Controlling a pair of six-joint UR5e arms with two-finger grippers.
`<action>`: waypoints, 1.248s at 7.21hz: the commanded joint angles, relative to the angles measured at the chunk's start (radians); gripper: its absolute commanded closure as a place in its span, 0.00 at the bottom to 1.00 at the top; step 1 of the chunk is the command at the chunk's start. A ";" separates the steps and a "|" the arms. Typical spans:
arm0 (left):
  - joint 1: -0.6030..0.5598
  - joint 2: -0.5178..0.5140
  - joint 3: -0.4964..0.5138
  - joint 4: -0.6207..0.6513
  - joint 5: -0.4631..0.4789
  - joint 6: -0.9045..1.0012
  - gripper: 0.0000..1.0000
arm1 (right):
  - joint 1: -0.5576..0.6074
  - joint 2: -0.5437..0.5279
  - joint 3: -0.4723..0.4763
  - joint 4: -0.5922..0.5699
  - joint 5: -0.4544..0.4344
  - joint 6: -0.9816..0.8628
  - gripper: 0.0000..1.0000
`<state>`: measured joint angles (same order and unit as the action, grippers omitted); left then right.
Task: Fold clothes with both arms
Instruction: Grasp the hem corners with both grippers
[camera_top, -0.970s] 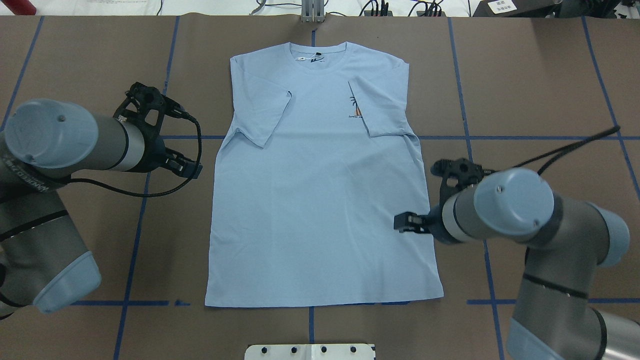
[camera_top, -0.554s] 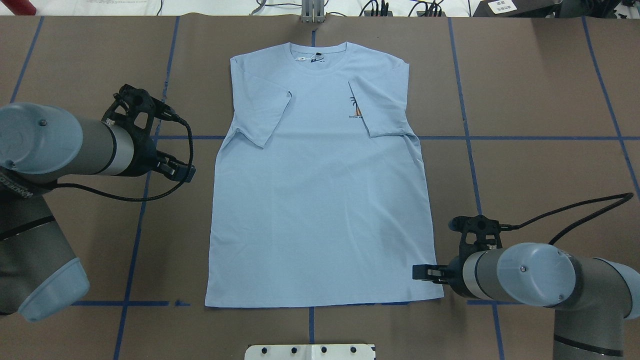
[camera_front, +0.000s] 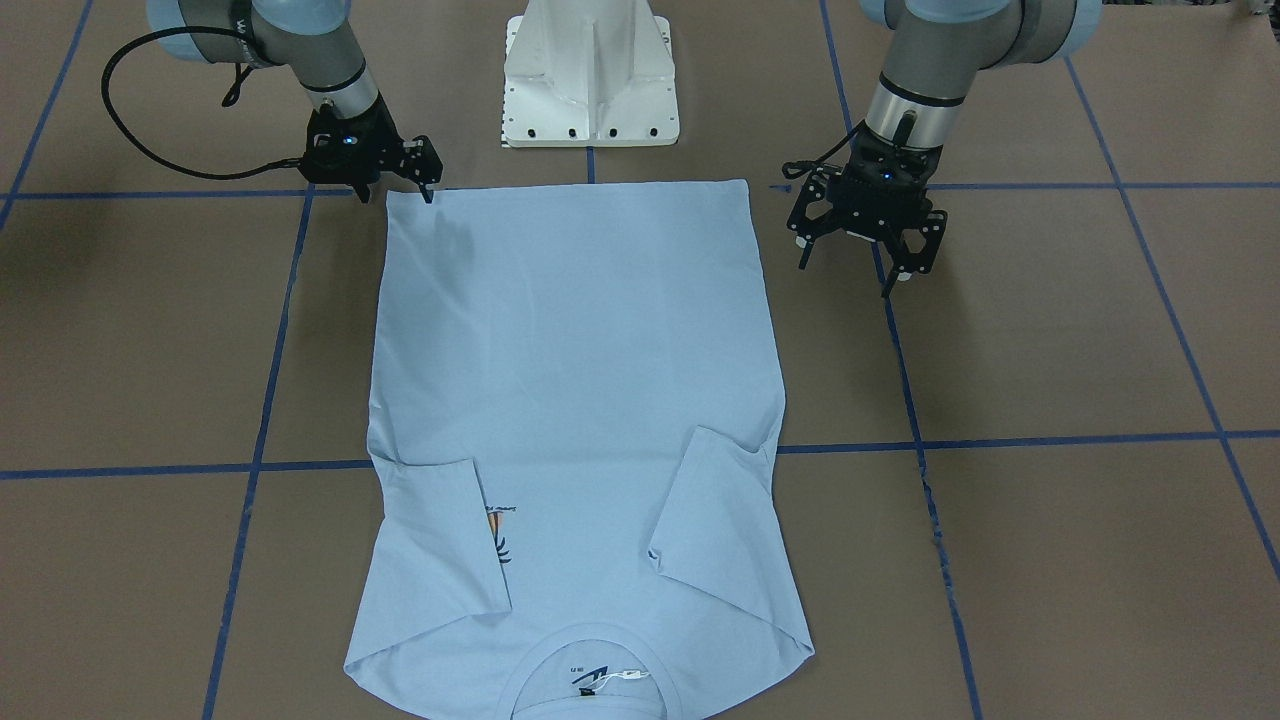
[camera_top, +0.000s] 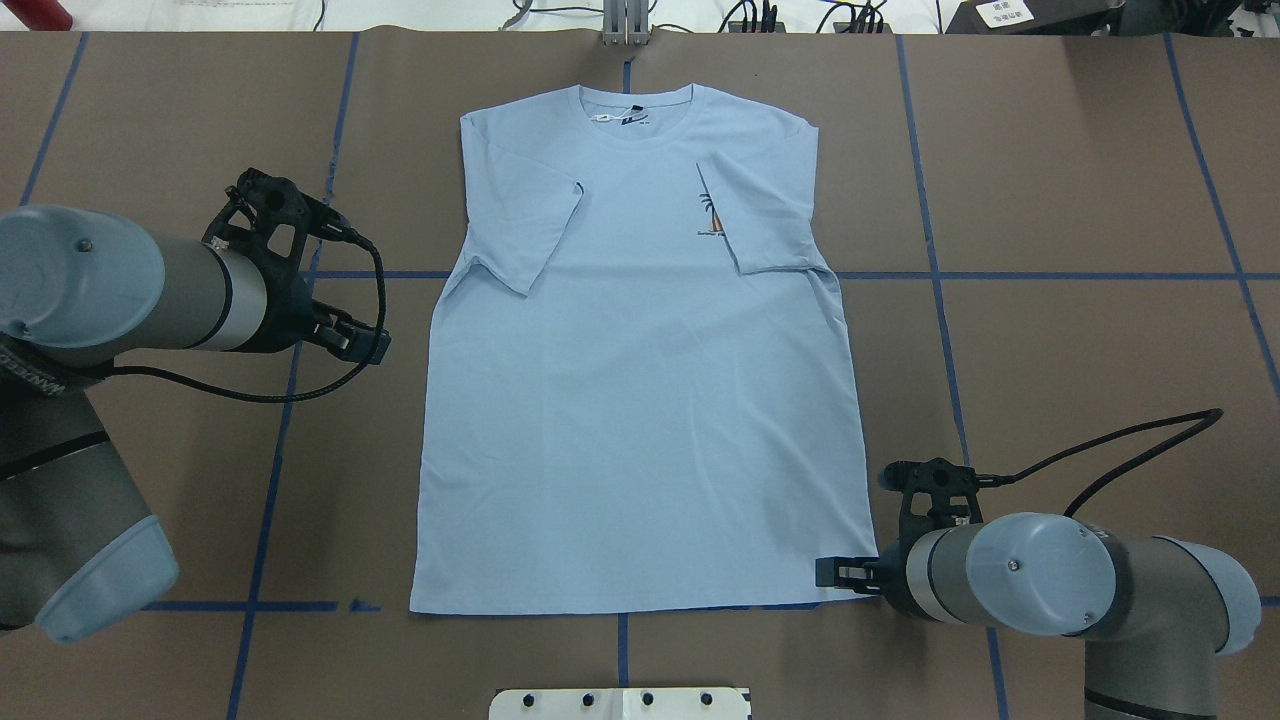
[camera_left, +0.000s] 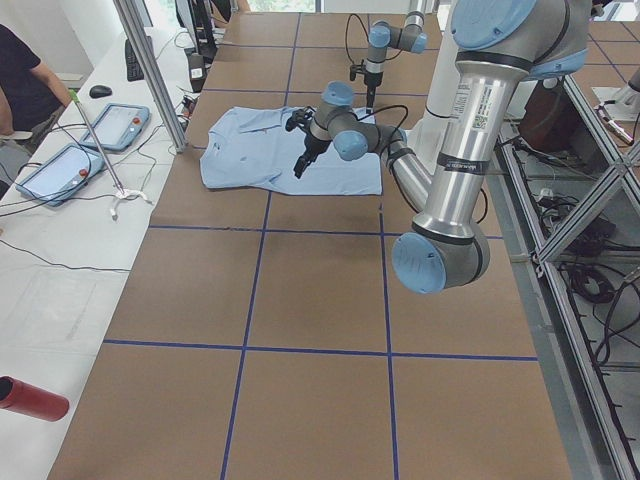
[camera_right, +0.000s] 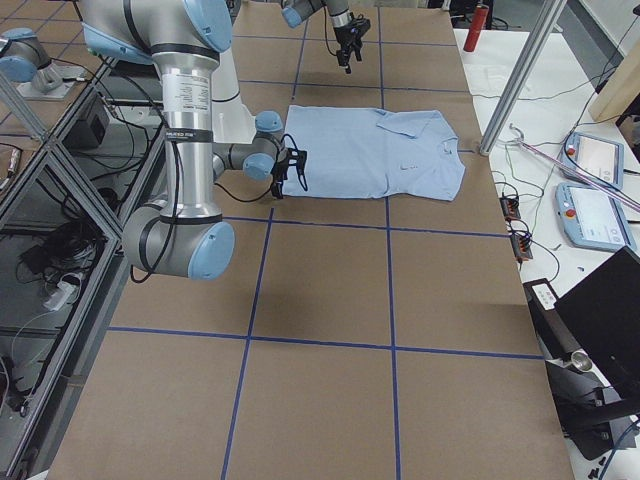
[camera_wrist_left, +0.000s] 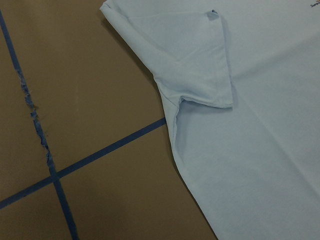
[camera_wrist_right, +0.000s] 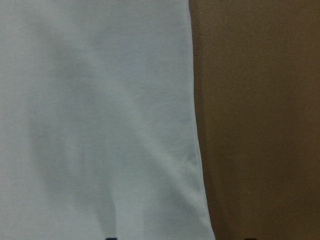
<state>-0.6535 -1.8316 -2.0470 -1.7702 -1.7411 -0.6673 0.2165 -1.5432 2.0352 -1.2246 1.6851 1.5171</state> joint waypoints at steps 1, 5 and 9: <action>0.000 0.000 0.001 0.000 0.000 0.000 0.00 | -0.002 0.006 -0.012 -0.001 0.005 0.000 0.45; 0.000 0.000 0.005 -0.002 0.003 0.002 0.00 | 0.006 0.006 0.002 0.000 0.004 0.000 1.00; 0.017 0.014 0.008 -0.002 -0.027 -0.243 0.00 | 0.006 0.006 0.037 0.002 -0.004 0.017 1.00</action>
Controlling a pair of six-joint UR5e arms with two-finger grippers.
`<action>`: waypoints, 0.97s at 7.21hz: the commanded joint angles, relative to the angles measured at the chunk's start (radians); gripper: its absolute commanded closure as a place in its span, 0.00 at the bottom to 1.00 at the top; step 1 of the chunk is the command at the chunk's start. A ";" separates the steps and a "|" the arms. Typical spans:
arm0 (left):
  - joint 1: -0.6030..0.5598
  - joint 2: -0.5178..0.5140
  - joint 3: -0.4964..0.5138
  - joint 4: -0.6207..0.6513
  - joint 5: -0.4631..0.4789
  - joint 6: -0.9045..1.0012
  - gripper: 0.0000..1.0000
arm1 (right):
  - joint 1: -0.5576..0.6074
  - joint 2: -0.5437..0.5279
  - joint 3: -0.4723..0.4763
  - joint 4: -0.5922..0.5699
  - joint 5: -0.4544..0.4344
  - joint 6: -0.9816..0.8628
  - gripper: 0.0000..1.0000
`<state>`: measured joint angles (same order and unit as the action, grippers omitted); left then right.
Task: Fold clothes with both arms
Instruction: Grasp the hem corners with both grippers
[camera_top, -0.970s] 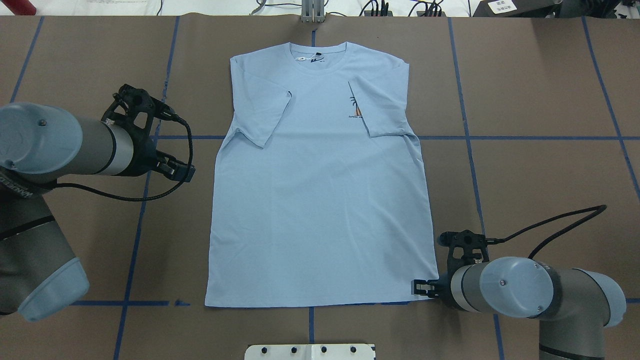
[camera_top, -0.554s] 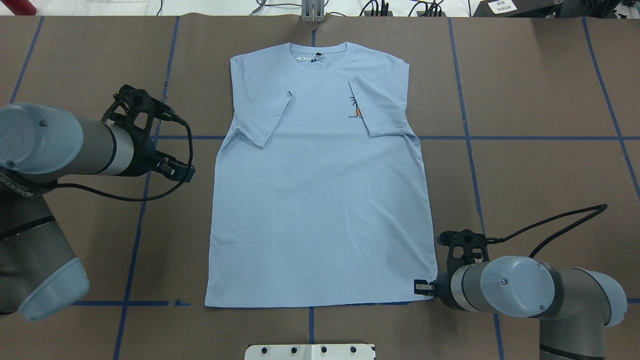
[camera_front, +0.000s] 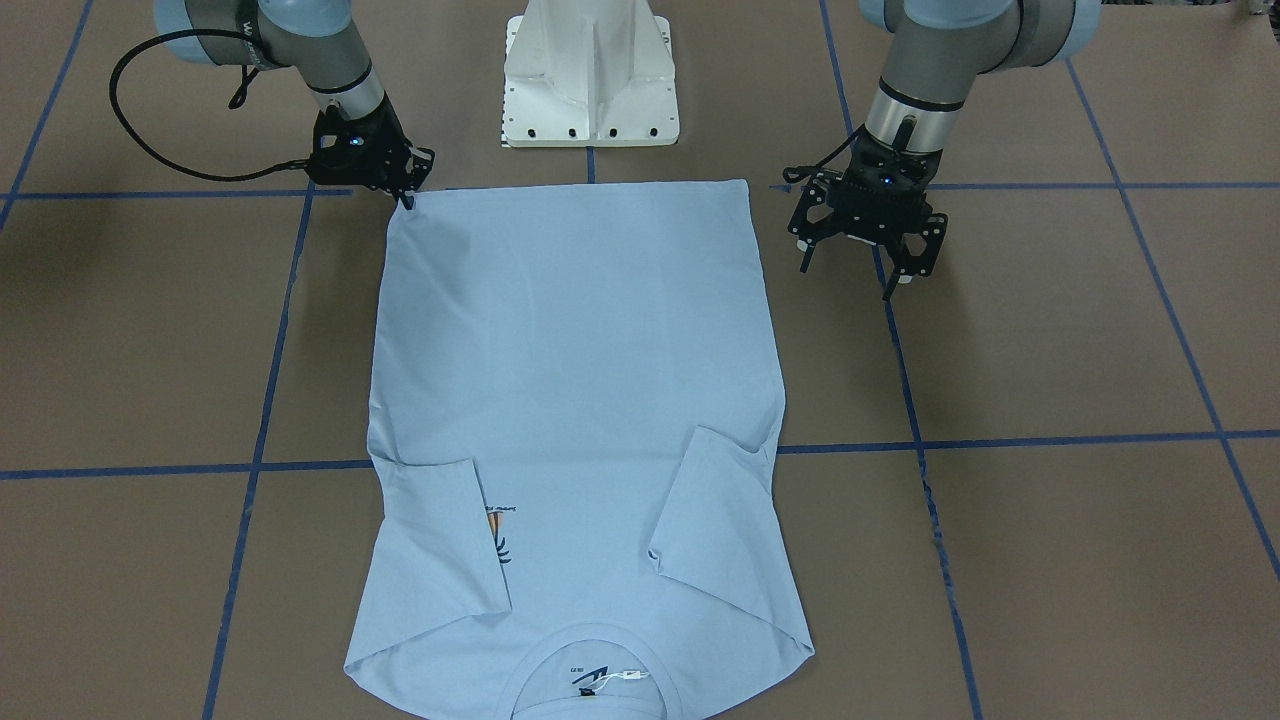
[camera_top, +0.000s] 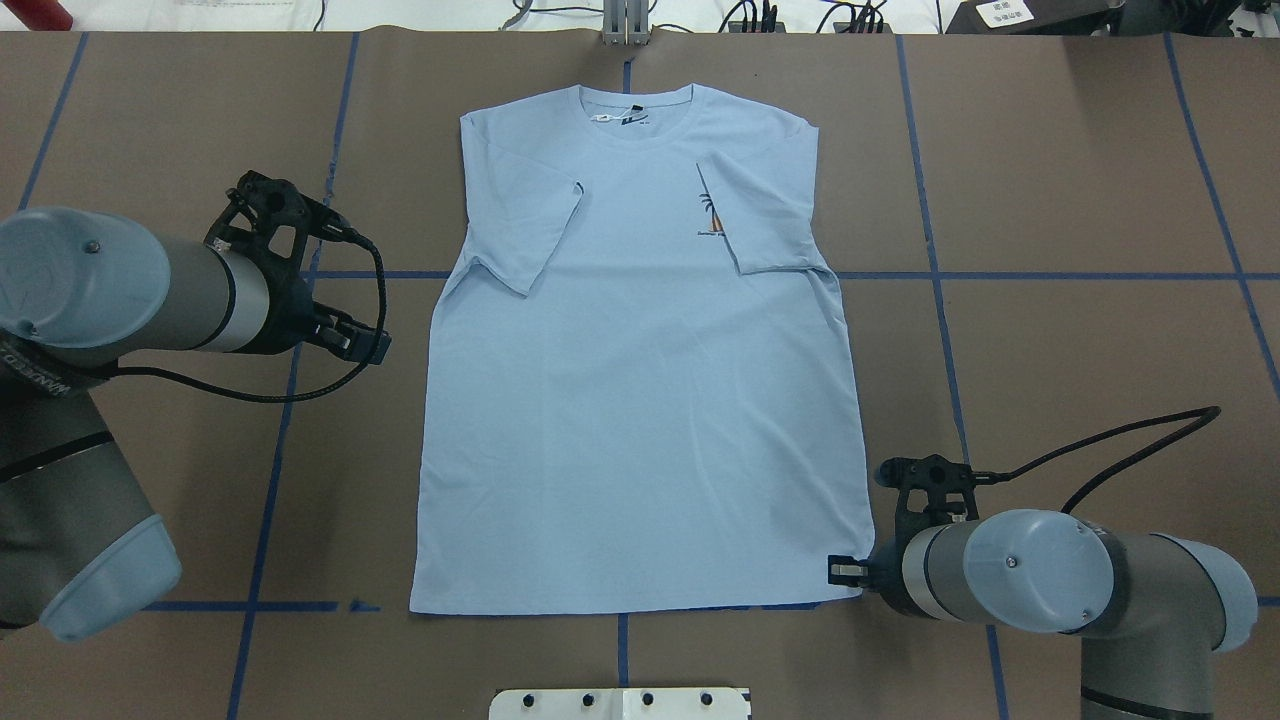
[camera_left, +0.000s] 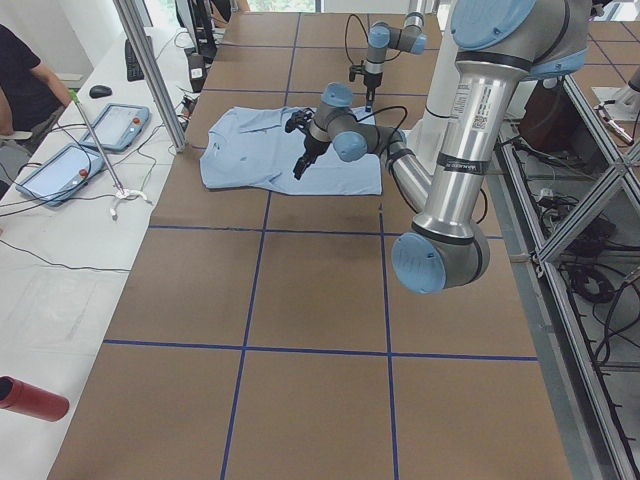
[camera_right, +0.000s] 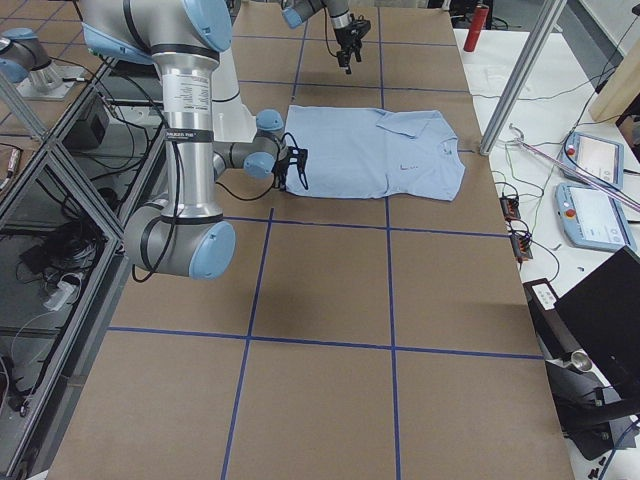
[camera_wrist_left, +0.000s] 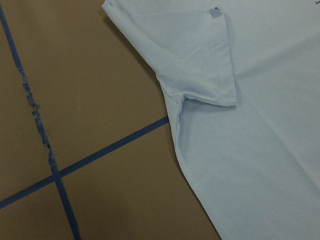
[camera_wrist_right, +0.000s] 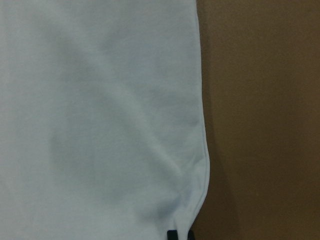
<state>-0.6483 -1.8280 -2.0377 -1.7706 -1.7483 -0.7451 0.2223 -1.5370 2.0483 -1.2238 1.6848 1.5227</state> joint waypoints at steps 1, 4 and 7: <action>0.060 0.025 -0.022 -0.013 -0.048 -0.408 0.00 | 0.000 0.001 0.044 0.007 -0.007 0.016 1.00; 0.370 0.027 -0.055 -0.003 0.091 -0.924 0.00 | 0.011 0.003 0.070 0.012 -0.007 0.051 1.00; 0.550 0.023 -0.019 0.121 0.148 -1.126 0.04 | 0.022 0.011 0.070 0.012 -0.004 0.047 1.00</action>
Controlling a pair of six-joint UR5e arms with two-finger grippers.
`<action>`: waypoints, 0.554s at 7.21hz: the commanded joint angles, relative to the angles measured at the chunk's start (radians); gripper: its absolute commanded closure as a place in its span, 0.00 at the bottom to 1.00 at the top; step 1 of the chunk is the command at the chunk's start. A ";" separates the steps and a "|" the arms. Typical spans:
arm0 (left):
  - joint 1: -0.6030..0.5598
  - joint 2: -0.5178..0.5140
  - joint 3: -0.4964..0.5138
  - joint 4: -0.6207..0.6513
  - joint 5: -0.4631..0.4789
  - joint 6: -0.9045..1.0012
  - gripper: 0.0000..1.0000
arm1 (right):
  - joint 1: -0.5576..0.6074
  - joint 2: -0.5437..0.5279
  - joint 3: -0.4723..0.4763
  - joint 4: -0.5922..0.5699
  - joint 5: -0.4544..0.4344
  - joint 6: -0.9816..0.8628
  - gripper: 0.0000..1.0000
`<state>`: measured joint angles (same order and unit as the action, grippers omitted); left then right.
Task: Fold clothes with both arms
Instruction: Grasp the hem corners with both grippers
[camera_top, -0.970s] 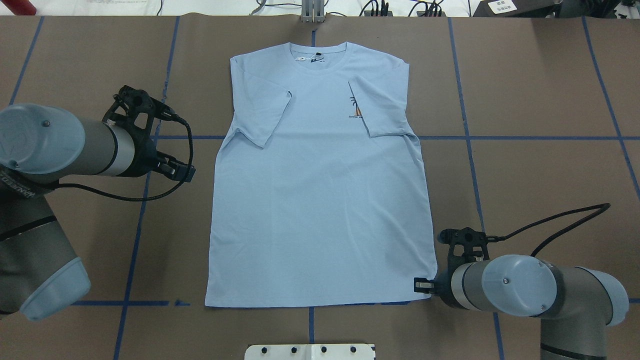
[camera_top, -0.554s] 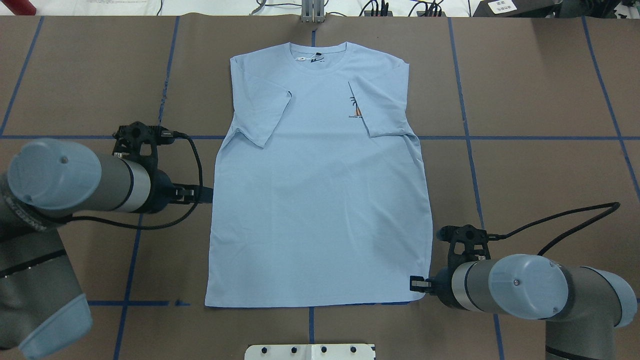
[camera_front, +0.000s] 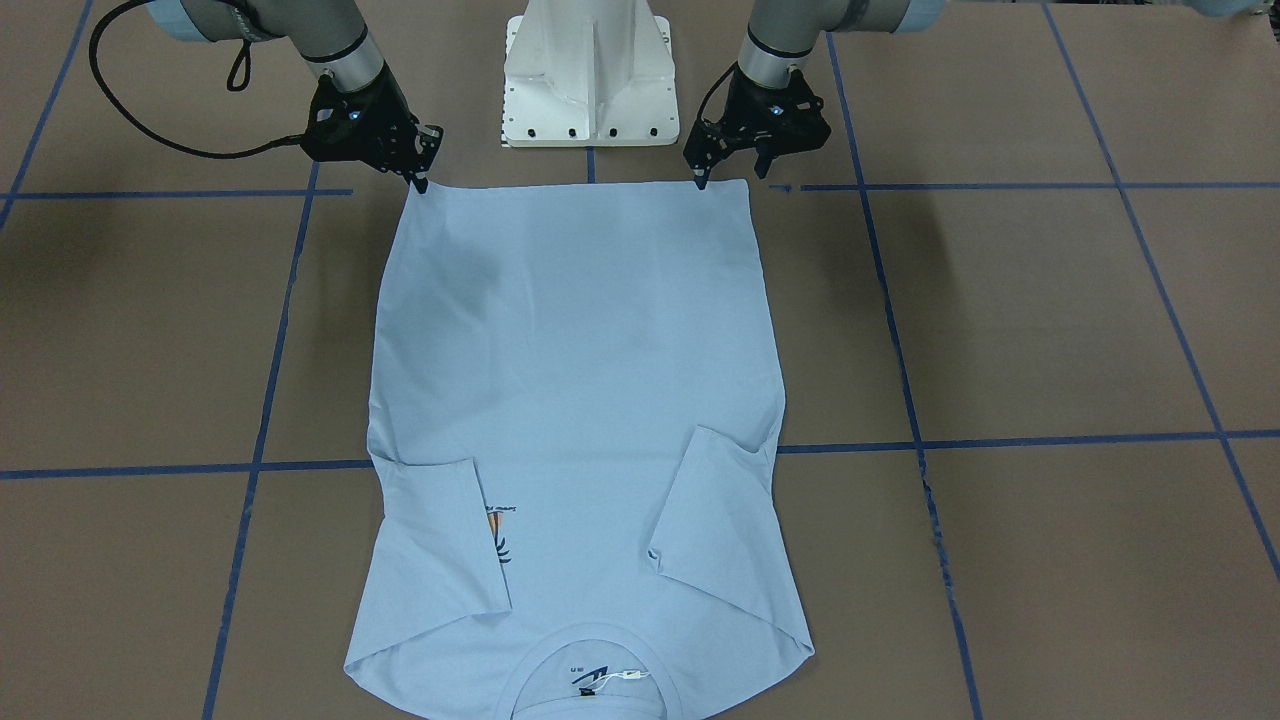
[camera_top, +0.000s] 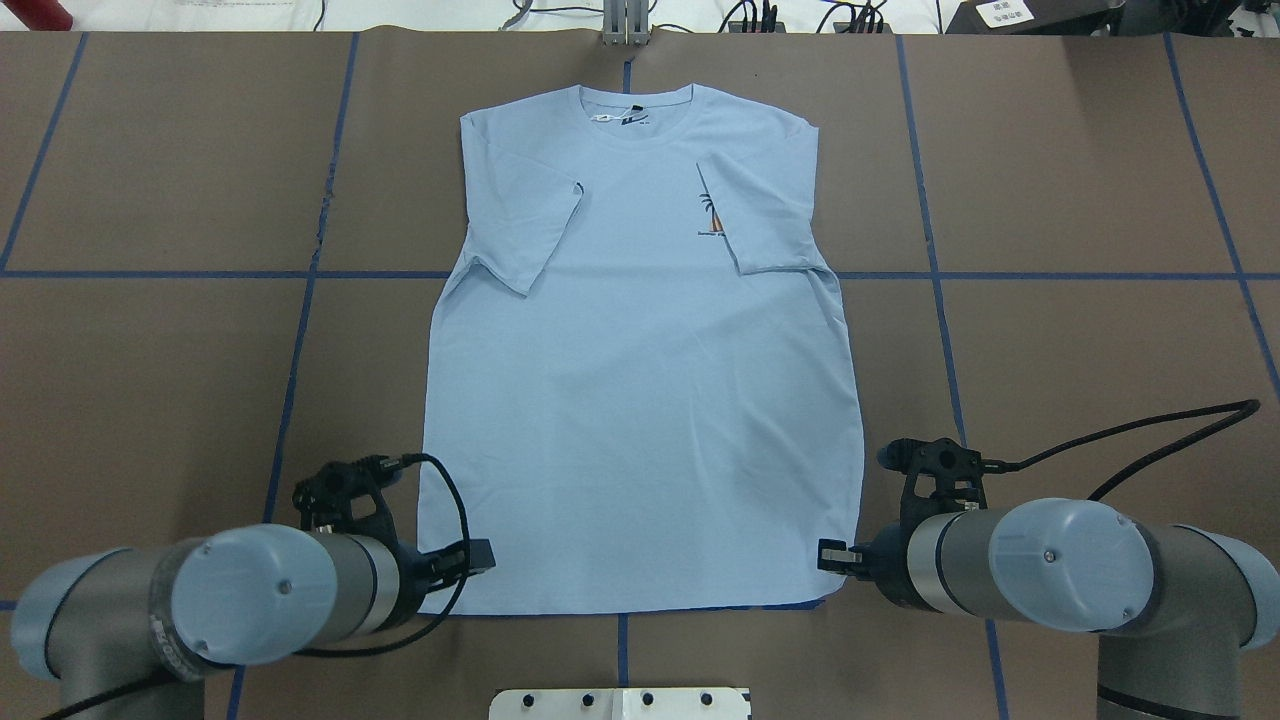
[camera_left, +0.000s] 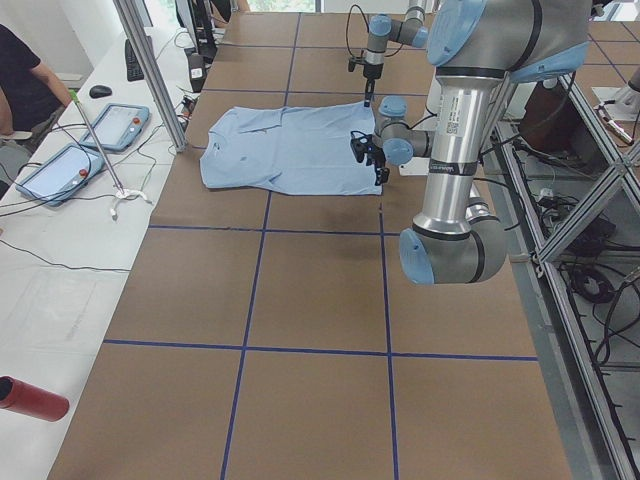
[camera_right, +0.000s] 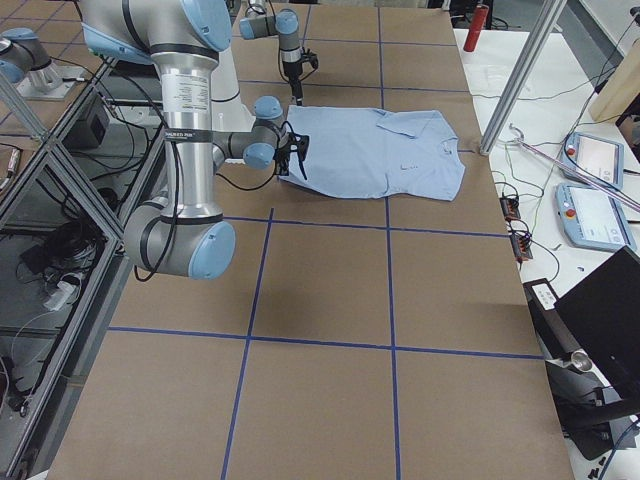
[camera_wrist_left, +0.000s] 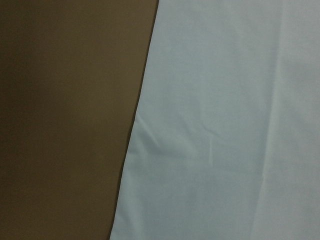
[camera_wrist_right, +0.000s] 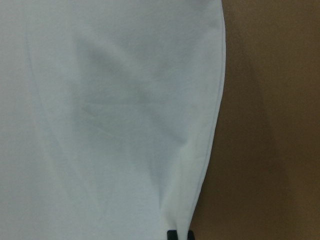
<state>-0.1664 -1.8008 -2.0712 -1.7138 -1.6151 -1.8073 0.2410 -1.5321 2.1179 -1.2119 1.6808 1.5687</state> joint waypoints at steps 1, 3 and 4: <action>0.070 -0.005 0.028 0.066 0.038 -0.064 0.05 | 0.003 0.013 -0.001 0.000 0.000 0.001 1.00; 0.062 -0.006 0.033 0.066 0.050 -0.064 0.11 | 0.004 0.017 -0.002 0.000 0.000 0.001 1.00; 0.051 -0.005 0.037 0.066 0.056 -0.055 0.12 | 0.008 0.017 -0.002 0.000 0.000 0.001 1.00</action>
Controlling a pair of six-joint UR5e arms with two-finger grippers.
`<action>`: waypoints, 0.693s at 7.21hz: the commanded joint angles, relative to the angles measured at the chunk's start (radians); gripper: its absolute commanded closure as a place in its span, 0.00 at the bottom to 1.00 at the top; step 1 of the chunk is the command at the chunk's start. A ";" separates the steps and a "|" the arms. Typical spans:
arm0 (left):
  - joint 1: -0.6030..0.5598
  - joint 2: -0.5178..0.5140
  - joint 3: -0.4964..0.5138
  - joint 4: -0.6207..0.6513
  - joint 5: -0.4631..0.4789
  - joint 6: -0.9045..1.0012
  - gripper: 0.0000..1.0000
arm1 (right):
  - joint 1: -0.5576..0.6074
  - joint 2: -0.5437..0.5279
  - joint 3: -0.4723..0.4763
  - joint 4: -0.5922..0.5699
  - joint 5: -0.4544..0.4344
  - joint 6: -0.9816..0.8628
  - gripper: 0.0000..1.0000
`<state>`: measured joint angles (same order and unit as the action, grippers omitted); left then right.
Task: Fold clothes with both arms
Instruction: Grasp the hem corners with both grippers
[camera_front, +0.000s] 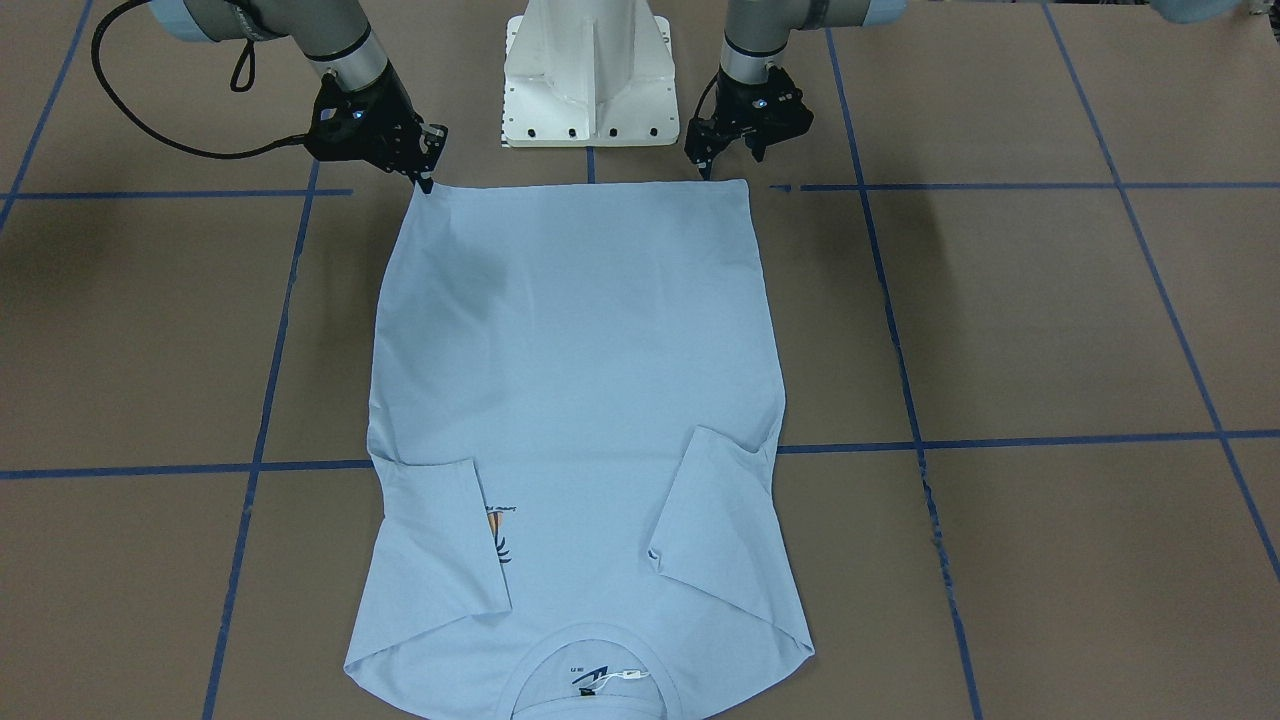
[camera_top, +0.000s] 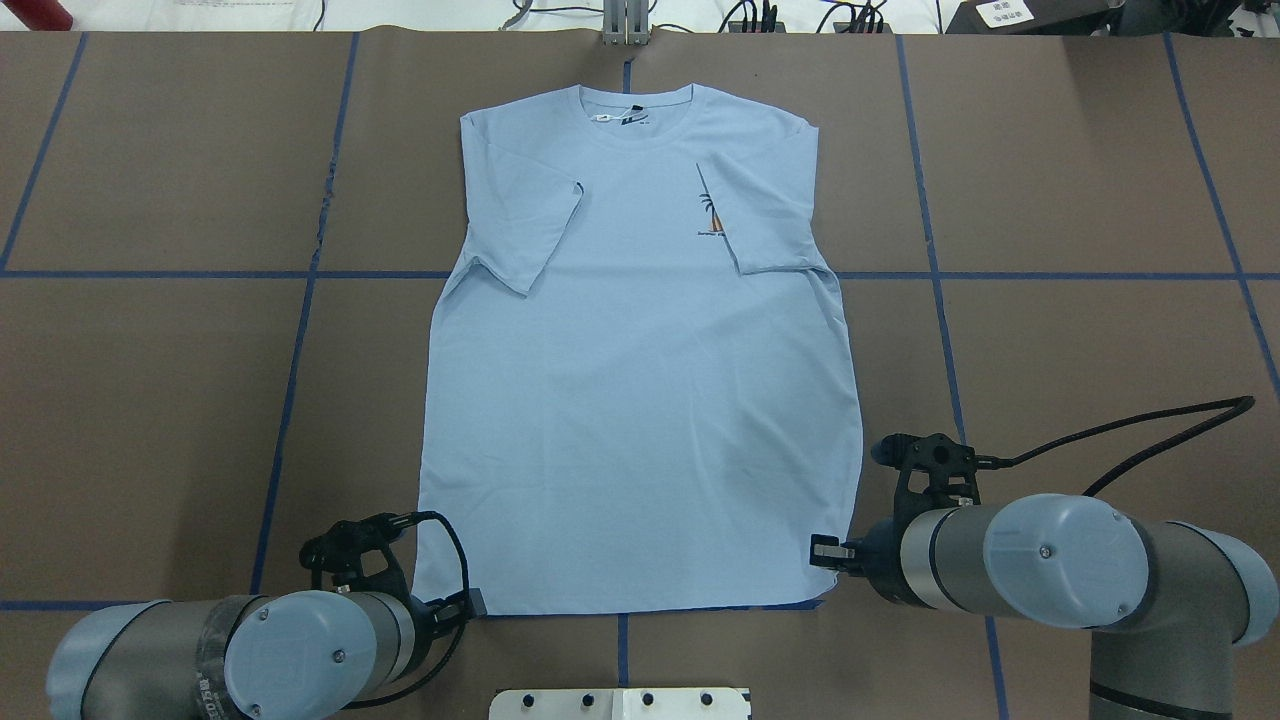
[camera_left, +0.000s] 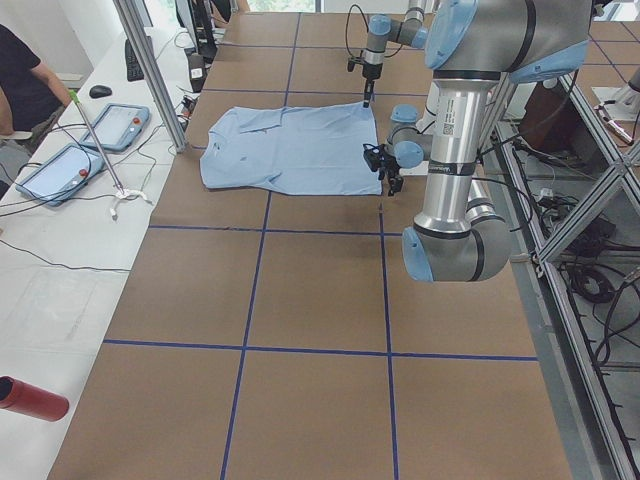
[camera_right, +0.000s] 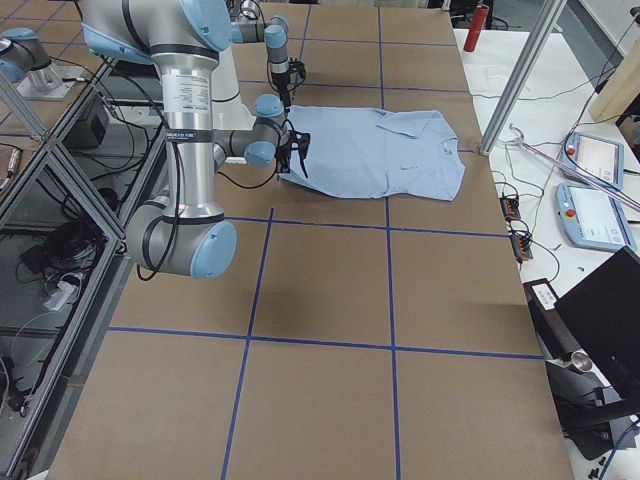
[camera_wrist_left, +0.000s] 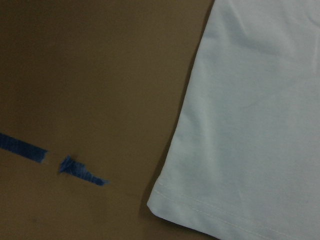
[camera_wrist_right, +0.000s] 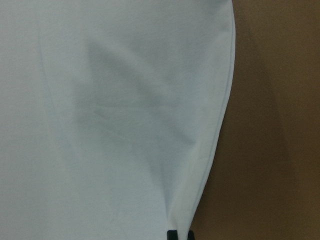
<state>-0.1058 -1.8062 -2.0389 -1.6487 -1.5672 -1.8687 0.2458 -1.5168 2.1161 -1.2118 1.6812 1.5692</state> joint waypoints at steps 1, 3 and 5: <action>-0.020 0.001 0.019 0.001 0.016 0.012 0.12 | 0.007 0.001 -0.001 0.000 0.002 -0.001 1.00; -0.026 0.001 0.045 0.001 0.018 0.014 0.14 | 0.007 0.001 -0.002 0.000 0.003 -0.001 1.00; -0.026 -0.001 0.040 0.003 0.016 0.014 0.35 | 0.012 0.001 -0.002 0.000 0.005 -0.001 1.00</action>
<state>-0.1313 -1.8068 -2.0001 -1.6469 -1.5501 -1.8548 0.2554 -1.5156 2.1144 -1.2118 1.6845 1.5677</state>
